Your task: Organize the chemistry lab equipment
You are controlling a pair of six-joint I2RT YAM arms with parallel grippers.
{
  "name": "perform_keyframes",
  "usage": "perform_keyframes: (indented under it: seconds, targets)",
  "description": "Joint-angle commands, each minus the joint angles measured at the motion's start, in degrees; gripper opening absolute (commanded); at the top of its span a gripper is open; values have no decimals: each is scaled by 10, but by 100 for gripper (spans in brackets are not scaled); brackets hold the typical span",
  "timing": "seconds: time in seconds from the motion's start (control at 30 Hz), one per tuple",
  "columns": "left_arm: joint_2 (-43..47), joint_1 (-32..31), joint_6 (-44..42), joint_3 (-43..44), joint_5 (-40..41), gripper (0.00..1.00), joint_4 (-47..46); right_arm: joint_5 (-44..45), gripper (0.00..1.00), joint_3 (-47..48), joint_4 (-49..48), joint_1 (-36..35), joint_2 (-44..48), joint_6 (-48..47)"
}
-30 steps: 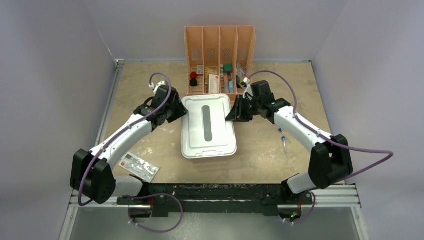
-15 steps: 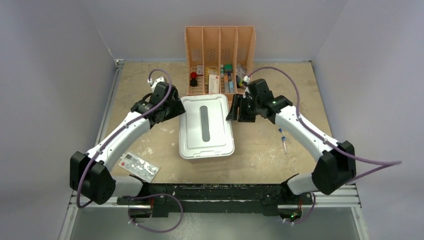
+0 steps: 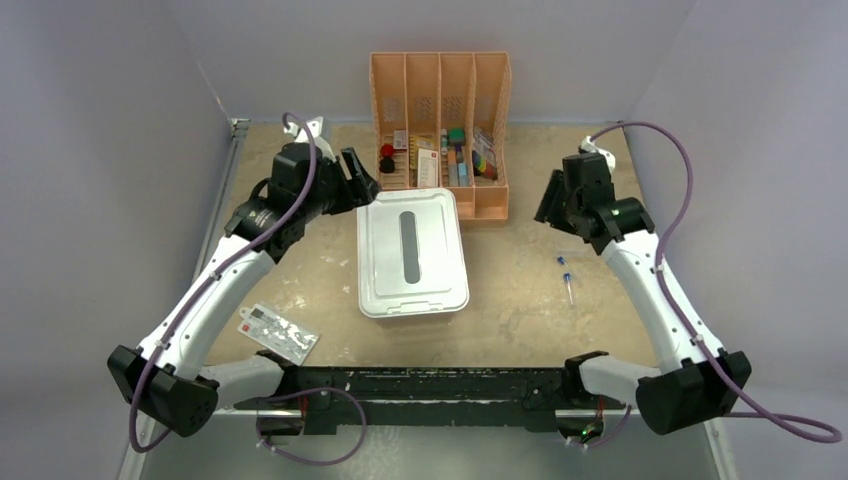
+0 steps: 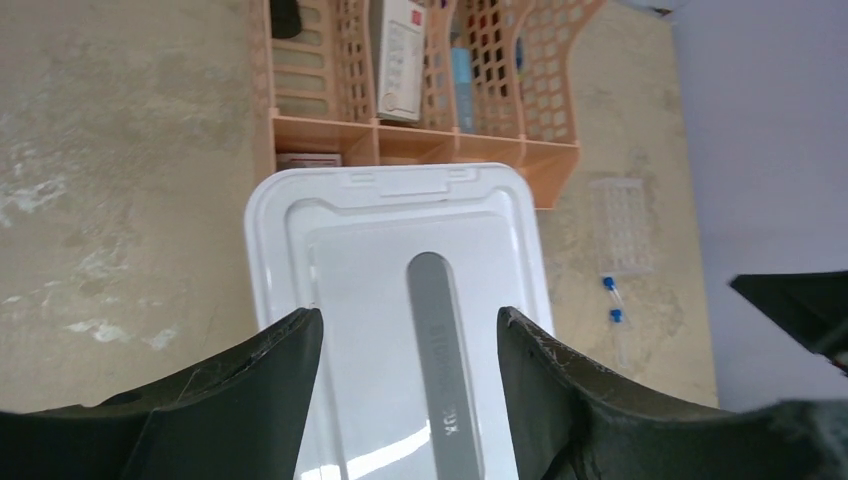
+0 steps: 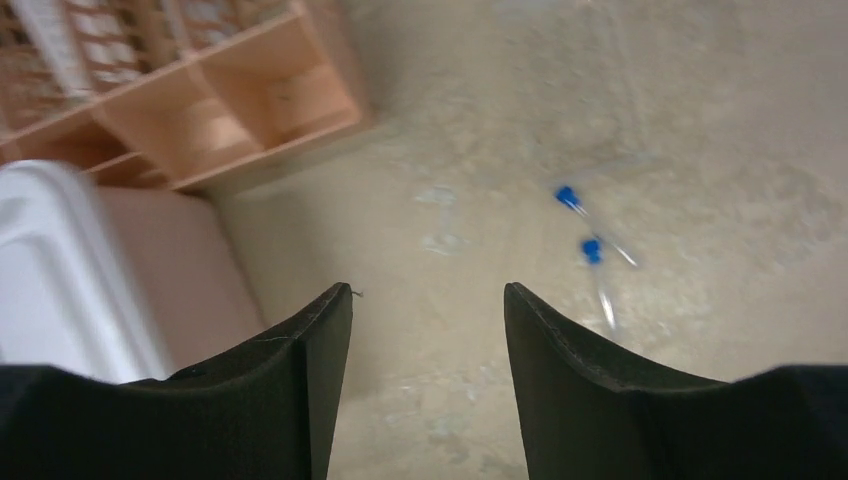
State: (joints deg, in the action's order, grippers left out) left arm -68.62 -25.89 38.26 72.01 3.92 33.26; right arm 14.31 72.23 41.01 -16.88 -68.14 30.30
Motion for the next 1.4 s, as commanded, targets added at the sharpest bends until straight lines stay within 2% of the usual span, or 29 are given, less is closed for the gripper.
perform_keyframes:
  seconds: [0.0, 0.2, 0.37, 0.53, 0.6, 0.67, 0.8, 1.0, 1.13, 1.37]
  targets:
    - [37, 1, -14, -3, -76, 64, -95, 79, 58, -56, 67, 41, -3, -13]
    - [43, 1, 1, -21, -112, 64, -122, 47, 53, -155, 63, 88, -21, 28]
    - [40, 1, -16, -20, -131, 65, -123, 34, 66, -214, 19, 110, -51, 32]
    - [25, 0, -20, -3, -153, 65, -123, -5, 67, -253, -49, 132, -86, 7]
    - [20, 0, -20, 0, -165, 65, -132, -8, 63, -252, -69, 134, -86, -1]
    - [16, 1, -19, 0, -163, 65, -138, 12, 63, -261, -102, 138, -74, 8]
    - [2, 0, -14, 13, -161, 65, -150, 44, 64, -255, -90, 150, -107, 40]
    - [-20, 0, -11, 27, -155, 65, -167, -11, 66, -263, -123, 164, -123, 66]
    - [-34, 0, -6, 39, -154, 65, -177, -22, 73, -288, -146, 167, -112, 77]
    - [-52, 0, -2, 56, -142, 65, -185, -44, 76, -300, -156, 227, -109, 61]
